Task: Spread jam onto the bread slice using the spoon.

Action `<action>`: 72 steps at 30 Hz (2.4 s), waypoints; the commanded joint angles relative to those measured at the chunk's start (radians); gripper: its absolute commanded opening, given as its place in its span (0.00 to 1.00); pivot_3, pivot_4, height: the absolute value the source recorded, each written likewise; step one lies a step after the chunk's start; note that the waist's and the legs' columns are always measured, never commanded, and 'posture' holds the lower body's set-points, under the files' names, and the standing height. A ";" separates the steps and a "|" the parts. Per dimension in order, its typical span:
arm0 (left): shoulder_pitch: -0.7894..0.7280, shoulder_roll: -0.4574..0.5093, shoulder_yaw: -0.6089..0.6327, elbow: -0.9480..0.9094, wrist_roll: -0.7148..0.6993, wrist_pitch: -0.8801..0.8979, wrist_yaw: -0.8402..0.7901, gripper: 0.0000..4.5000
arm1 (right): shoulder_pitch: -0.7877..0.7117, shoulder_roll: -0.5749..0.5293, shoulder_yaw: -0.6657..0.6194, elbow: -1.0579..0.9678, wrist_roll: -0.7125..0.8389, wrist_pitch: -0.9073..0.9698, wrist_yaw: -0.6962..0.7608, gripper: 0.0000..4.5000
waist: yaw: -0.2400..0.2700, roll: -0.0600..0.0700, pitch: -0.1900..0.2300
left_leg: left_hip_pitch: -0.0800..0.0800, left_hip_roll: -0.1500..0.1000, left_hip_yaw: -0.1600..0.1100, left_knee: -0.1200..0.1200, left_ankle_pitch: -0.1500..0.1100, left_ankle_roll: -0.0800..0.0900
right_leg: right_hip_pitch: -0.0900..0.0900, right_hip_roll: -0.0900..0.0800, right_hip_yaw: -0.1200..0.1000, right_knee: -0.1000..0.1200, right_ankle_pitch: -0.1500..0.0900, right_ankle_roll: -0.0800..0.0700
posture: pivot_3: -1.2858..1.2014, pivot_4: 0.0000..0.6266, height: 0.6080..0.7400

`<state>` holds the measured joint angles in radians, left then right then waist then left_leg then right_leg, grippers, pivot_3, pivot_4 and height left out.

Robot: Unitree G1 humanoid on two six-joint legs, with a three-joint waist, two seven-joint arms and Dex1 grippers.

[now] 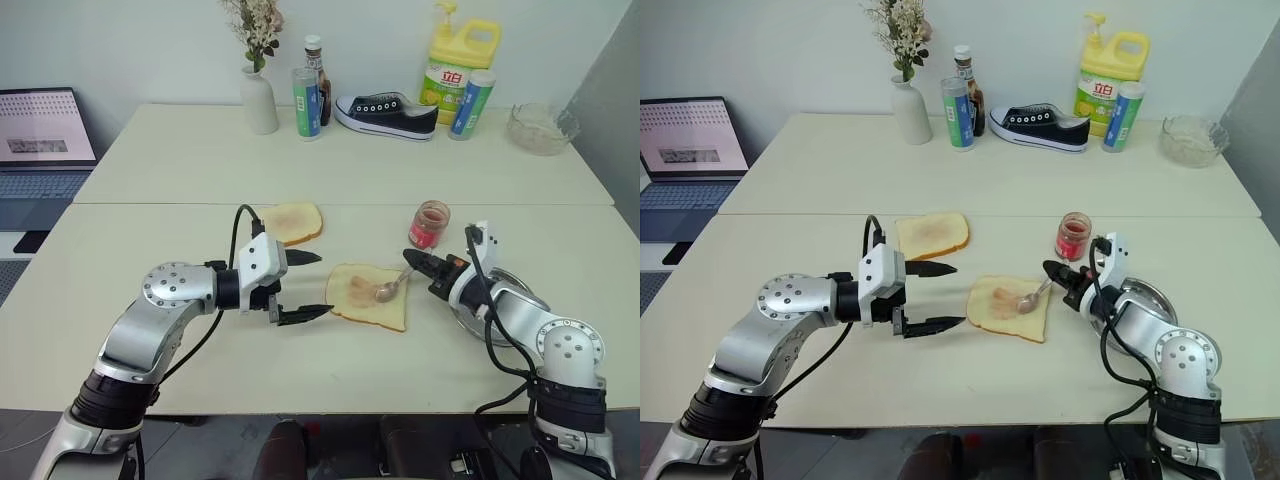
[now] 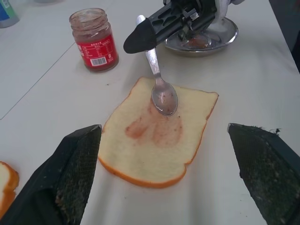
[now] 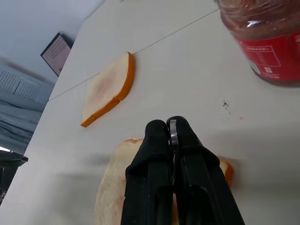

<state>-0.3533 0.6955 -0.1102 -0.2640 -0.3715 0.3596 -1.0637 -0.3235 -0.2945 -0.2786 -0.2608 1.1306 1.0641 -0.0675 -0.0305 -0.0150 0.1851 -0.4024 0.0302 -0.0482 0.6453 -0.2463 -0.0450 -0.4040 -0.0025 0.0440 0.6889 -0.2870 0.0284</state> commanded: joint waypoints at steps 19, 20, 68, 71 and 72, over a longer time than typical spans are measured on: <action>-0.069 0.005 0.027 0.003 -0.012 -0.004 -0.004 1.00 | -0.179 0.032 -0.022 -0.094 0.239 -0.033 -0.252 0.01 | 0.000 0.000 0.000 | -0.001 0.001 0.000 0.000 0.000 0.000 | -0.001 0.001 0.000 0.000 0.000 0.000 | 0.52 0.24 1.00; -0.090 -0.003 0.019 -0.003 -0.021 0.012 -0.005 1.00 | -0.180 0.026 -0.029 -0.104 0.245 -0.042 -0.261 0.01 | 0.000 0.000 0.000 | -0.001 0.001 0.000 0.000 0.000 0.000 | -0.001 0.001 0.000 0.000 0.000 0.000 | 0.52 0.24 1.00; -0.287 -0.268 -0.247 0.083 0.070 0.042 -0.061 1.00 | 0.251 -0.235 -0.367 0.343 0.143 -0.297 0.267 0.47 | -0.002 0.002 -0.001 | 0.004 0.000 0.000 0.000 0.000 0.001 | 0.008 0.002 0.001 -0.007 0.000 0.000 | 0.52 0.24 1.00; -0.279 -0.261 -0.244 0.074 0.068 0.046 -0.056 1.00 | 0.239 -0.237 -0.374 0.353 0.135 -0.288 0.272 0.71 | -0.002 0.002 -0.001 | 0.004 0.000 0.000 0.000 0.000 0.001 | 0.008 0.002 0.001 -0.007 0.000 0.000 | 0.52 0.24 1.00; -0.278 -0.260 -0.244 0.072 0.067 0.047 -0.054 1.00 | 0.236 -0.238 -0.377 0.355 0.134 -0.285 0.273 0.79 | -0.002 0.002 -0.001 | 0.004 0.000 0.000 0.000 0.000 0.001 | 0.008 0.002 0.001 -0.007 0.000 0.000 | 0.52 0.24 1.00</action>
<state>-0.6345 0.4308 -0.3843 -0.1549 -0.2919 0.4081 -1.1231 -0.0756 -0.5212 -0.6347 0.1037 1.2685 0.7750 0.1891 -0.0321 -0.0134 0.1842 -0.3987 0.0304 -0.0479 0.6455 -0.2461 -0.0444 -0.3960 -0.0009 0.0451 0.6823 -0.2869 0.0287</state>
